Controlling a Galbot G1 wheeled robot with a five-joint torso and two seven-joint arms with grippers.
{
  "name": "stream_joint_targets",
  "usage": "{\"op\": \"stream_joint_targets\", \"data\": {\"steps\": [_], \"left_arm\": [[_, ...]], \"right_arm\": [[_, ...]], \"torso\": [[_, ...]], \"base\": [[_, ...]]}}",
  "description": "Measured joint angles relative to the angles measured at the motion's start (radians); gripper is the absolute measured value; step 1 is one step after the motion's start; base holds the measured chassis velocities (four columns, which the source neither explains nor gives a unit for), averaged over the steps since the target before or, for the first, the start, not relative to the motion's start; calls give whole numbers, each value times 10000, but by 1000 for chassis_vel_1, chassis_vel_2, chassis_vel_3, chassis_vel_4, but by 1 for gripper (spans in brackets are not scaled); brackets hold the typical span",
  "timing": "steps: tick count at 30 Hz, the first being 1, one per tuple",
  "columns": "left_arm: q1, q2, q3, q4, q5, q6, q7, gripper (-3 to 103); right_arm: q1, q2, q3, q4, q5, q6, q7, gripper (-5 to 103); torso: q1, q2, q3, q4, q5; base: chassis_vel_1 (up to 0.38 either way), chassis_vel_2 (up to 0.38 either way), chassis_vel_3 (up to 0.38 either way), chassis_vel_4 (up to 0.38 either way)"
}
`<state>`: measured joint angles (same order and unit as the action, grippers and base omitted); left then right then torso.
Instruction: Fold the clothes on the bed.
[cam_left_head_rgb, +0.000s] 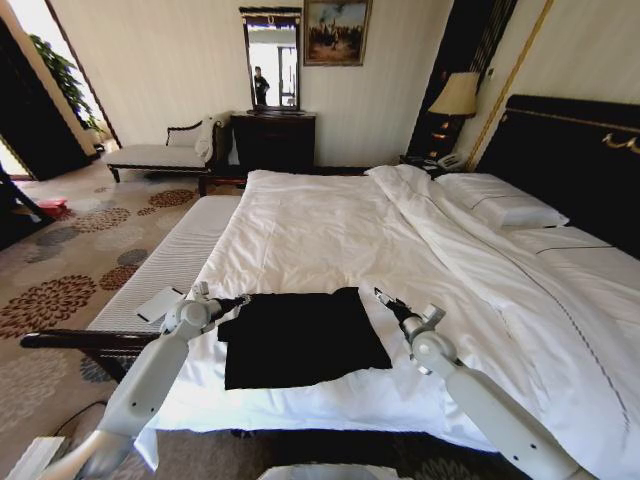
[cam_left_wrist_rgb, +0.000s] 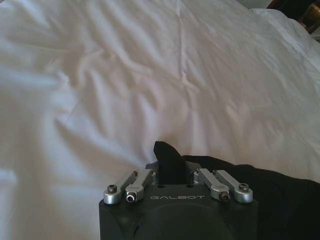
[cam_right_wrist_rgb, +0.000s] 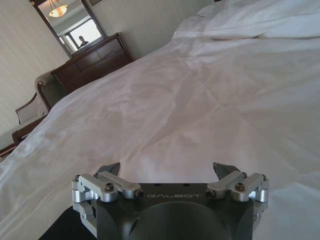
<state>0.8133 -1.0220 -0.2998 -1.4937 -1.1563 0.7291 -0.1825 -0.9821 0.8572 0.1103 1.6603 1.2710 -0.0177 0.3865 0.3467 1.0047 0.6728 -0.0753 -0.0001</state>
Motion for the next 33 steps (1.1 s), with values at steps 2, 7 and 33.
{"op": "stream_joint_targets", "data": {"steps": [2, 7, 33], "left_arm": [[0, -15, -5, 8, 11, -9, 1, 27], [-13, -79, -64, 20, 80, -88, -3, 11], [-186, 130, -407, -127, 152, -244, -36, 1]], "right_arm": [[41, 23, -31, -64, -14, 0, -1, 100], [376, 154, -275, -469, 61, -228, -294, 100], [2756, 1024, -2102, -2423, 1768, -1744, -1691, 100]], "torso": [[0, 0, 0, 0, 0], [1, 0, 1, 0, 0], [1, 1, 0, 0, 0]], "base": [[0, 0, 0, 0], [0, 0, 0, 0], [0, 0, 0, 0]]}}
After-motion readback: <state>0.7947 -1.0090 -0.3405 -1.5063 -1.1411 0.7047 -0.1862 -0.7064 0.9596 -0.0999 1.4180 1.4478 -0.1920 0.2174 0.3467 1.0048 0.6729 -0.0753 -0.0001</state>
